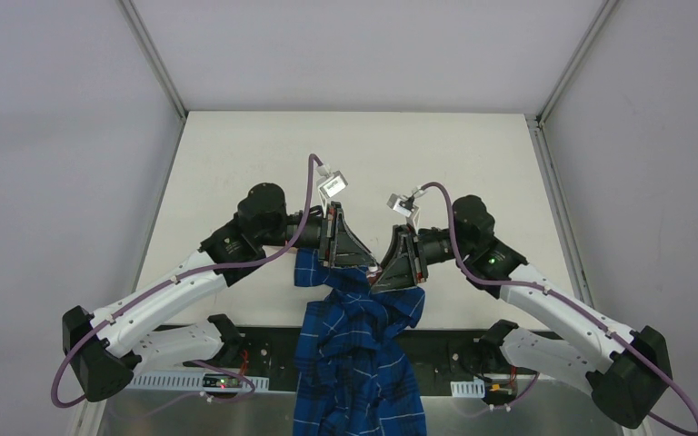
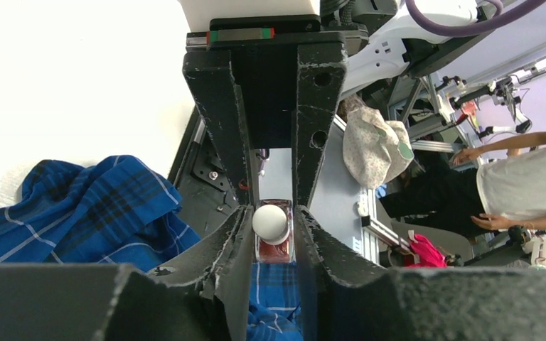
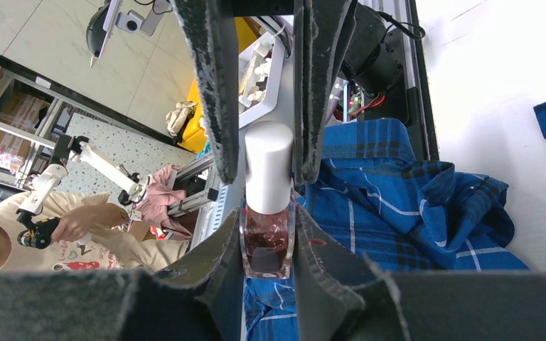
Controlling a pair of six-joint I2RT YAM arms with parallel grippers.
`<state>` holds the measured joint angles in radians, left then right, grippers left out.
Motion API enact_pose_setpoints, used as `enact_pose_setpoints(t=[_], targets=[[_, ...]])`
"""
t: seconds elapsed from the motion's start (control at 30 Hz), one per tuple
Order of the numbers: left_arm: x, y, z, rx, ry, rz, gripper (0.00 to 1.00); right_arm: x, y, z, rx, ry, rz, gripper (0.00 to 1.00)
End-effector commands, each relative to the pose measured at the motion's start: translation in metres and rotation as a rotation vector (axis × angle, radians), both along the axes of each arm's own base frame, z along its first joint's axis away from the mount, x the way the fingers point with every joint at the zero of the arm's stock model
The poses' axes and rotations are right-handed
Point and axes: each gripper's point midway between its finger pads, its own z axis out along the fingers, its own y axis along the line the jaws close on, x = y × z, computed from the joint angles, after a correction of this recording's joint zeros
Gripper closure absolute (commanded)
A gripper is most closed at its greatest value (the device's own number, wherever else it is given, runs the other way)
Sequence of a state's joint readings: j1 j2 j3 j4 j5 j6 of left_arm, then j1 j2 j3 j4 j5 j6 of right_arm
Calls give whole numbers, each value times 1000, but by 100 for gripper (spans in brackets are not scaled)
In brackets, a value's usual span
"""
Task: Paint the nails
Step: Place the nail polish bottle at the center of the board.
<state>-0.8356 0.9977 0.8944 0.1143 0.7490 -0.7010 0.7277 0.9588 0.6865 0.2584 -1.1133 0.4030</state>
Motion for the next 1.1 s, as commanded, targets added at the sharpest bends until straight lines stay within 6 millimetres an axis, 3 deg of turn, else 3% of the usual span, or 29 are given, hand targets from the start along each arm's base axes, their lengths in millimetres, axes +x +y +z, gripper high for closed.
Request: enact_pose_setpoints(t=[0.0, 0.33, 0.4, 0.63, 0.73, 0.93, 1.07], targets=[[4, 0, 14, -31, -23, 19, 75, 1, 1, 20, 49, -68, 21, 100], [5, 1, 9, -24, -30, 29, 91, 6, 3, 18, 34, -69, -14, 100], [9, 2, 8, -23, -42, 54, 91, 9, 3, 16, 28, -71, -34, 94], [20, 5, -1, 12, -70, 118, 95, 26, 2, 8, -14, -96, -172, 54], [26, 5, -6, 40, -83, 144, 96, 32, 1, 4, -39, -95, -221, 41], [37, 11, -11, 82, -133, 205, 99, 44, -2, -4, -77, -95, -317, 32], [62, 33, -31, 210, -185, 355, 99, 54, -9, -2, -76, -113, -405, 25]])
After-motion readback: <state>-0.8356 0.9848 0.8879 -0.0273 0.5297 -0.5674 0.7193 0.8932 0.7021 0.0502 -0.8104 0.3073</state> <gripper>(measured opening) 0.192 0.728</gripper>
